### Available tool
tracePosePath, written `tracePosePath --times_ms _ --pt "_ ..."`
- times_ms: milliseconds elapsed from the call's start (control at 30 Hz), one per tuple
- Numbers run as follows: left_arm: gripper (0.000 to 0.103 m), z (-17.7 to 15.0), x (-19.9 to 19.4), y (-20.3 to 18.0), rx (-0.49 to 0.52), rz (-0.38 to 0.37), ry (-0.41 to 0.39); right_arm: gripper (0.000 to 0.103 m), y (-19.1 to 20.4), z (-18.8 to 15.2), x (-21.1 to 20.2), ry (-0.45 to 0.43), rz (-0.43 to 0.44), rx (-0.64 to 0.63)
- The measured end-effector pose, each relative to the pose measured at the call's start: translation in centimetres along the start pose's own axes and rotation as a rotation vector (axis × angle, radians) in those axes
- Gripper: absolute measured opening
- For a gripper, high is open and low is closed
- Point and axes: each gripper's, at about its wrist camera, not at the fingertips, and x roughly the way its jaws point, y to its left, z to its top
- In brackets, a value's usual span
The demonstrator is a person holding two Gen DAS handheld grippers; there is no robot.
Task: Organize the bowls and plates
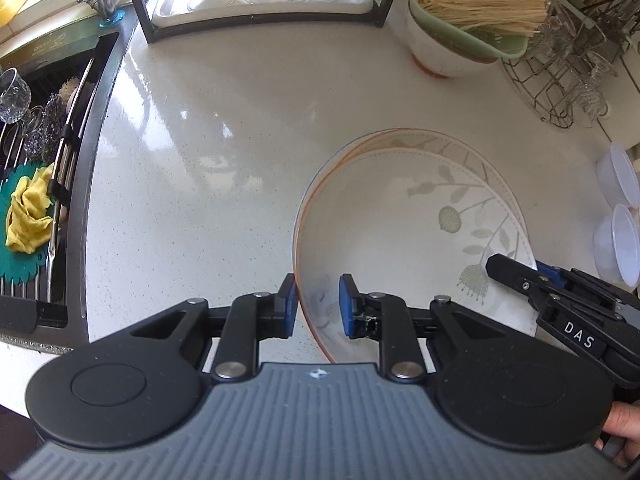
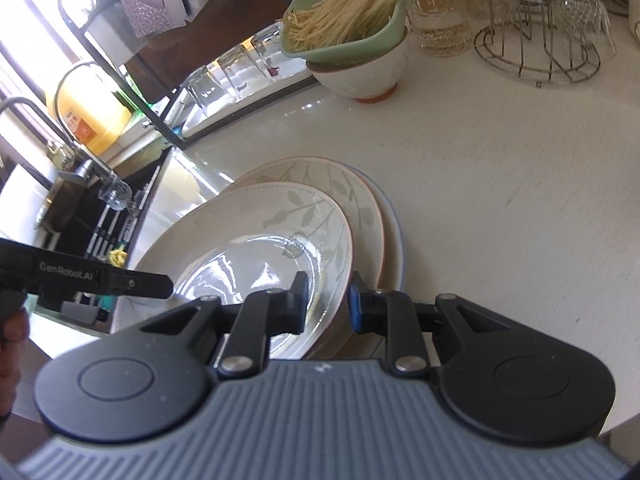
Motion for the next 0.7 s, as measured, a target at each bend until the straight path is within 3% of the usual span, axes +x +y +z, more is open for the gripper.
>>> tracePosePath --times_ms 400,700 --pt "0.025 0.2 0.4 -1.2 -0.077 0.037 -0.027 0.024 -0.2 0.9 -0.5 -0.038 -0.034 -0.043" --pt "0.026 -0.9 -0.8 -1.6 -0.063 0.028 -0.091 0.024 0.0 0.9 -1.5 -0.08 -0.072 -0.05"
